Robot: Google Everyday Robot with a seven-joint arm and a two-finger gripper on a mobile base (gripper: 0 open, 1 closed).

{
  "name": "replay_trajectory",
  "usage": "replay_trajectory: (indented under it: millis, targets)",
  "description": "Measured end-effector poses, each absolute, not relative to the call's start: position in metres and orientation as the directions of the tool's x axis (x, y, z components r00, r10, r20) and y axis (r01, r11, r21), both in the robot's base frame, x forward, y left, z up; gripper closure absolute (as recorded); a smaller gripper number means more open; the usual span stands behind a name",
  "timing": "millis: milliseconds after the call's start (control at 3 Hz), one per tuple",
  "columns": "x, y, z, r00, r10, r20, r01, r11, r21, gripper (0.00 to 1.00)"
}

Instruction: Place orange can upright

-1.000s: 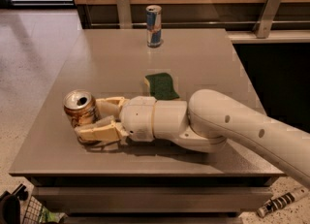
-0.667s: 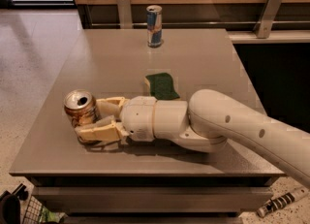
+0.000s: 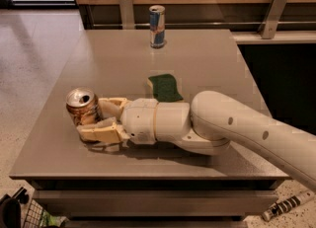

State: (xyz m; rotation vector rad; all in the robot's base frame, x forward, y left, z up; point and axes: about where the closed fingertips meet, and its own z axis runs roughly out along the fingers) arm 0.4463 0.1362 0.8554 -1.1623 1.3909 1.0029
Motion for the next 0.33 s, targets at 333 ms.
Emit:
replay_trajectory:
  millis: [333]
  targets:
    - [0.4453, 0.1378, 0.8559, -0.013, -0.133, -0.991, -0.983, 0.184, -0.012, 0.05]
